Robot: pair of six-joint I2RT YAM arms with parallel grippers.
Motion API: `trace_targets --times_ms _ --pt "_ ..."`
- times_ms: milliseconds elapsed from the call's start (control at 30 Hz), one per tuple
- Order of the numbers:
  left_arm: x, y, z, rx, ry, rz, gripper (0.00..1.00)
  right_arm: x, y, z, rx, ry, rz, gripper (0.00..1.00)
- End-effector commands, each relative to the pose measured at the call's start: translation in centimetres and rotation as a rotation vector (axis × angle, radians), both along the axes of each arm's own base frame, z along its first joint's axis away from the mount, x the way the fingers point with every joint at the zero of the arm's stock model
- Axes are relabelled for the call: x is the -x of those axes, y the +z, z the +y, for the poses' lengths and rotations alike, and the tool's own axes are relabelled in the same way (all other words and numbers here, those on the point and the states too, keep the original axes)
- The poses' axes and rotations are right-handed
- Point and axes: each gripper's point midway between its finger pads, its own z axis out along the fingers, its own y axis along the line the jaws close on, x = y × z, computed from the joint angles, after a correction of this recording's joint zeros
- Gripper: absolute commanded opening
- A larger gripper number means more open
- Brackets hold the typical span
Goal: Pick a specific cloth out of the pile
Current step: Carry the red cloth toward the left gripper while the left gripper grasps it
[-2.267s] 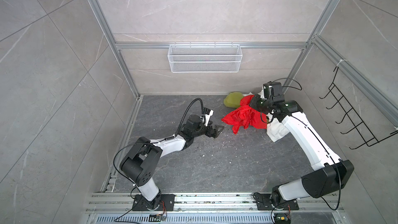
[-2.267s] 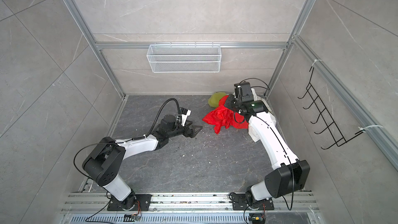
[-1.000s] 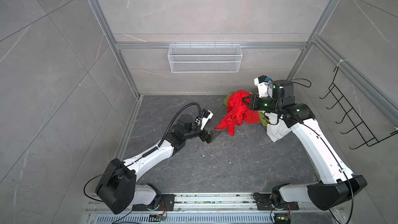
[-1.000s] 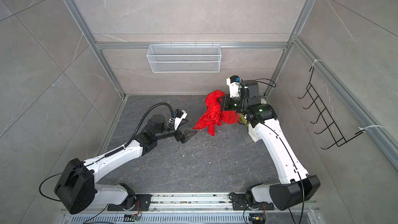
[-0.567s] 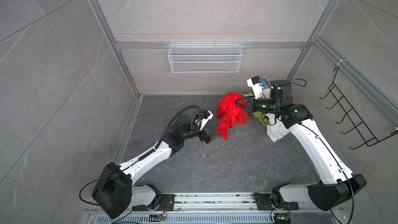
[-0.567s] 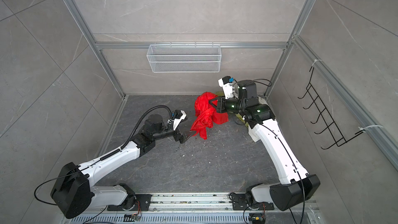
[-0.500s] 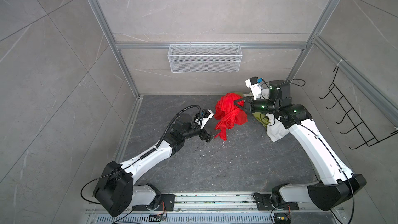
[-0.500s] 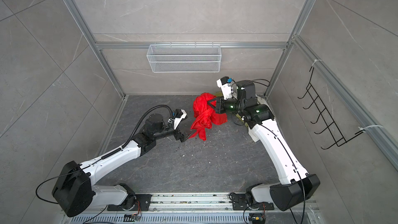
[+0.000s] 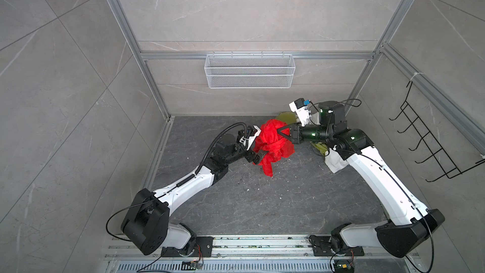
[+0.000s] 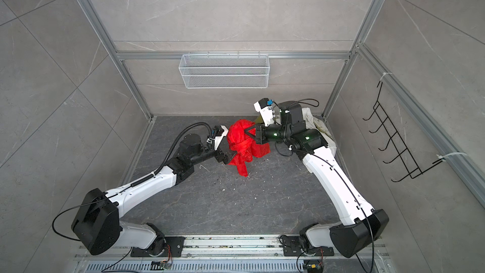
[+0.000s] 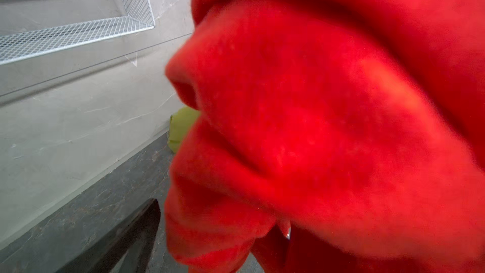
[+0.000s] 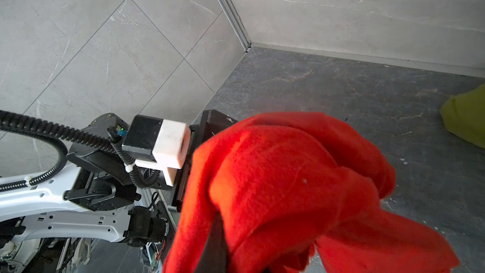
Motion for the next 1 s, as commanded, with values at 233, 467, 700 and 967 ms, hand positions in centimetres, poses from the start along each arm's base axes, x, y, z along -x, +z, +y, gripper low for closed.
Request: trace_targets --times_ms 233,467,700,967 --pt "0.7 2.4 -1.4 0.082 -0.108 -0.090 1.00 0.0 1.3 0.7 -0.012 0.033 -0.055 0.00" --pt "0.8 3.1 -2.1 0.107 -0.149 -0.087 0.90 0.0 1.5 0.9 -0.011 0.039 -0.058 0.00" --pt "1.6 2.8 -2.2 0.095 -0.184 -0.075 0.60 0.0 1.2 0.8 -0.003 0.029 -0.057 0.00" --pt "2.0 2.7 -1.7 0.091 -0.175 -0.079 0.30 -0.2 1.1 0.9 -0.006 0.030 -0.055 0.00"
